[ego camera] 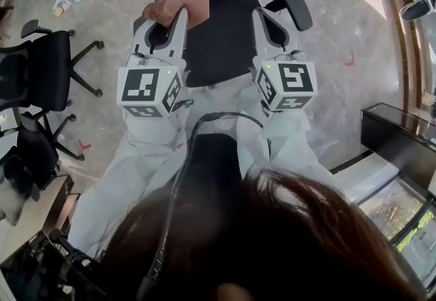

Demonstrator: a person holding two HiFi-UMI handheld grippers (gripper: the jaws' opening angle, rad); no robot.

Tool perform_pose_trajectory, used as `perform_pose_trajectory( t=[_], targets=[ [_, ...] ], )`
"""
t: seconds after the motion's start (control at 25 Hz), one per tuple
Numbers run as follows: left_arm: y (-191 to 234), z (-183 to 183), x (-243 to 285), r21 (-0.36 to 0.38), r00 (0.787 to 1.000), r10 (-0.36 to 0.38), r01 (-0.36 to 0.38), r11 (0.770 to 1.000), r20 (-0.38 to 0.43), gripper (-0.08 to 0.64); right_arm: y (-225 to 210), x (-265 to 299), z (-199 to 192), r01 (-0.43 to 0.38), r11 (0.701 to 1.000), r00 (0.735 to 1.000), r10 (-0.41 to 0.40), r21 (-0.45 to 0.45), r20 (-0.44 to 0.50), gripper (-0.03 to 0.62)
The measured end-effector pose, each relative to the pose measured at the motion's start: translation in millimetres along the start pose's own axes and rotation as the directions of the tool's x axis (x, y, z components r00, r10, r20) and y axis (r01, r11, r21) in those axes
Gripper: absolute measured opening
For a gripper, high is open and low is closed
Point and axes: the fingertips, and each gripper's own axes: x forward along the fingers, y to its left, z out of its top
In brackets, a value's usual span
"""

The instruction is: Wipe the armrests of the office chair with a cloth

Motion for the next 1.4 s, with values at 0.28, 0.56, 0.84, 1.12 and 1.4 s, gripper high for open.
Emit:
perform_pose_trajectory(
  t=[0.28, 0.56, 0.84, 1.12, 1.4],
  targets=[
    [-45.9, 1.1, 39.2, 0.017, 0.997, 0.078, -0.078, 0.997, 0.017, 0.038, -64.4, -10.8, -12.2, -0.049, 0.999, 0.998, 0.049, 0.007, 0.027, 0.000],
    [-129.0, 10.4, 99.4, -0.019, 0.972, 0.231, -0.230, 0.973, 0.042, 0.038, -174.6, -33.6, -11.7, -0.198, 0.980, 0.980, 0.198, -0.033, -0.001, 0.000],
    [-230.2, 30.4, 157.7, -0.056, 0.942, 0.326, -0.322, 0.945, 0.081, 0.038, -278.8, -60.3, -10.5, -0.319, 0.945, 0.948, 0.316, -0.078, -0.048, 0.000],
    [-275.8, 25.0, 207.2, -0.112, 0.953, 0.298, -0.290, 0.950, 0.062, 0.038, -330.8, -63.6, -23.0, -0.319, 0.947, 0.946, 0.315, -0.043, -0.077, 0.000],
    [-271.1, -1.6, 260.6, -0.145, 0.965, 0.261, -0.258, 0.955, -0.002, 0.038, -348.8, -43.7, -37.1, -0.299, 0.954, 0.948, 0.296, -0.001, -0.120, 0.000]
  ],
)
